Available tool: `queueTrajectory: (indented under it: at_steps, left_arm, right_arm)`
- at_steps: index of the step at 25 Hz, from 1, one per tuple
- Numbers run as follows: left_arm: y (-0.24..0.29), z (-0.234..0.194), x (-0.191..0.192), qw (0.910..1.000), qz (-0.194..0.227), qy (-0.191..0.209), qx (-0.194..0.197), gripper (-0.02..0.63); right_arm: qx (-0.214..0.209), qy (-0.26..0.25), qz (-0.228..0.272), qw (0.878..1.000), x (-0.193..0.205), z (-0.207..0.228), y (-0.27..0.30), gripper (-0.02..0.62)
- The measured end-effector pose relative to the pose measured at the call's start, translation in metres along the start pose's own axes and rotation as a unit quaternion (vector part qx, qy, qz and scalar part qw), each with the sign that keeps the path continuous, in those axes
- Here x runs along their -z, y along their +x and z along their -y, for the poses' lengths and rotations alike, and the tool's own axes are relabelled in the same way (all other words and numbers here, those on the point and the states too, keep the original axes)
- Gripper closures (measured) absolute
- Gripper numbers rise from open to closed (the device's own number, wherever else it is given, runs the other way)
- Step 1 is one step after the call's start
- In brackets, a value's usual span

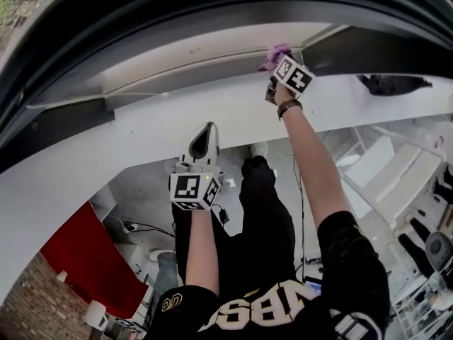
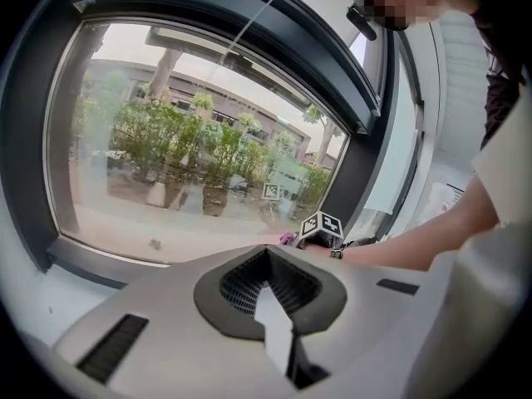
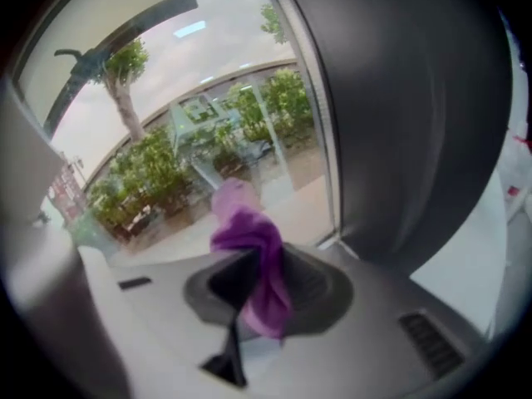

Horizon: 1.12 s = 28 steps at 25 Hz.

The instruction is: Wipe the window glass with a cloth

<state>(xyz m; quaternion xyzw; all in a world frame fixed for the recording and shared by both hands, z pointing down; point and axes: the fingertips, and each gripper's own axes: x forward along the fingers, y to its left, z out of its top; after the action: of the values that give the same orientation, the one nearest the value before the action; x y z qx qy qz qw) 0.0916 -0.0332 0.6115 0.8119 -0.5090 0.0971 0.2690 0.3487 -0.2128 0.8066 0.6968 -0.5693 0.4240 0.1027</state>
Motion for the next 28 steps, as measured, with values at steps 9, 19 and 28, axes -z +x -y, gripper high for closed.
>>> queueTrajectory:
  at_steps: [9,19,28]
  left_arm:
    - [0.003,0.016,-0.013,0.9994,0.009,0.023,0.022,0.583]
    - [-0.1,-0.132,-0.03,0.9978,0.023,-0.01,-0.061,0.583]
    - [-0.202,-0.284,-0.057,0.9919,0.042,-0.02,-0.118,0.583]
  right_arm:
    - [0.05,0.025,0.024,0.998,-0.007,0.028,-0.003,0.508]
    - [-0.184,-0.183,-0.104,0.96,0.201,-0.28,-0.041,0.508]
    - [-0.335,-0.306,-0.115,0.884,0.338,-0.547,-0.052,0.508]
